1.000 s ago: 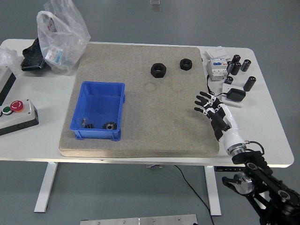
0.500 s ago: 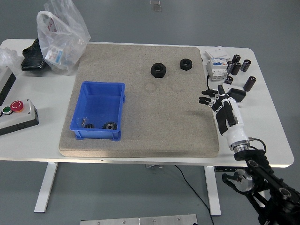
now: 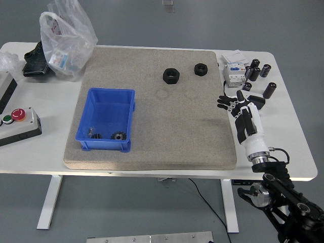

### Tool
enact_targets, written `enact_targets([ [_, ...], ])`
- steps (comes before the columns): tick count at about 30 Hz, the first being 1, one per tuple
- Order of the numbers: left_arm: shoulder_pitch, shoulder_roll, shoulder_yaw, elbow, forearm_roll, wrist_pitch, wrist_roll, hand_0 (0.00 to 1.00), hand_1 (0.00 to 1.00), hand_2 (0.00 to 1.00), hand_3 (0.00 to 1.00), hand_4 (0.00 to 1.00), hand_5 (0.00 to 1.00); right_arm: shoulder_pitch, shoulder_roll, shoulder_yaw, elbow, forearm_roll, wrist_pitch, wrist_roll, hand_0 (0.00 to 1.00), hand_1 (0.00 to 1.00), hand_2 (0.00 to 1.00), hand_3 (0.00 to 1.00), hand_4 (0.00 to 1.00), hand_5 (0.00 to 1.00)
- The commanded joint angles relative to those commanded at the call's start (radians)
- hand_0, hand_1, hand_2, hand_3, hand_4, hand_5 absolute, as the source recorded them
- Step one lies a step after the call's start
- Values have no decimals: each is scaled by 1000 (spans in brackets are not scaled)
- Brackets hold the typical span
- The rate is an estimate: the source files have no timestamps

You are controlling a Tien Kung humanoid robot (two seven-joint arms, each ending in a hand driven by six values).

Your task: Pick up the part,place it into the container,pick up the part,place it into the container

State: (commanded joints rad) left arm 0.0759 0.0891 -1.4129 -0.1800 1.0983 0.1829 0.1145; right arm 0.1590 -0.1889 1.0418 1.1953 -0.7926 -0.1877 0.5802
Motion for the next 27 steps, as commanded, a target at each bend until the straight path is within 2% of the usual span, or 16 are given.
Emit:
enact_targets([
  [4, -3, 1, -2, 0, 4, 0, 2, 654, 631, 612, 690, 662, 239, -2, 1, 13, 2, -4, 0, -5, 644, 617, 601, 481, 970, 998],
  [5, -5, 2, -2, 0, 5, 0, 1, 654, 632, 612, 690, 662, 239, -2, 1, 17, 3, -7, 0, -7, 575, 584, 600, 592, 970, 998],
  [10, -11, 6, 2, 0, 2, 1, 0, 654, 632, 612, 690, 662, 239, -8, 0, 38, 11, -22, -3, -16, 575, 584, 600, 592, 970, 998],
  [11, -12, 6, 2, 0, 2, 1, 0, 654, 621, 610, 690, 662, 239, -10, -1, 42, 13, -25, -4, -18, 574, 577, 596, 628, 976, 998],
  [16, -19, 9, 4, 0, 7, -3, 5, 654, 621, 610, 690, 662, 239, -19, -6, 61, 24, -58, -40, -42, 574, 577, 596, 628, 976, 998],
  [22, -32, 16, 4, 0, 13, -4, 5, 653, 599, 603, 690, 661, 240, -29, -11, 82, 32, -74, -57, -53, 559, 562, 594, 628, 977, 998],
  [23, -34, 17, 3, 0, 15, -4, 5, 654, 539, 590, 690, 661, 242, -29, -11, 85, 33, -78, -61, -57, 543, 551, 589, 620, 969, 998],
  [27, -42, 19, 3, 0, 19, -5, 3, 654, 539, 590, 690, 661, 242, -28, -11, 95, 36, -92, -77, -66, 543, 551, 589, 620, 969, 998],
])
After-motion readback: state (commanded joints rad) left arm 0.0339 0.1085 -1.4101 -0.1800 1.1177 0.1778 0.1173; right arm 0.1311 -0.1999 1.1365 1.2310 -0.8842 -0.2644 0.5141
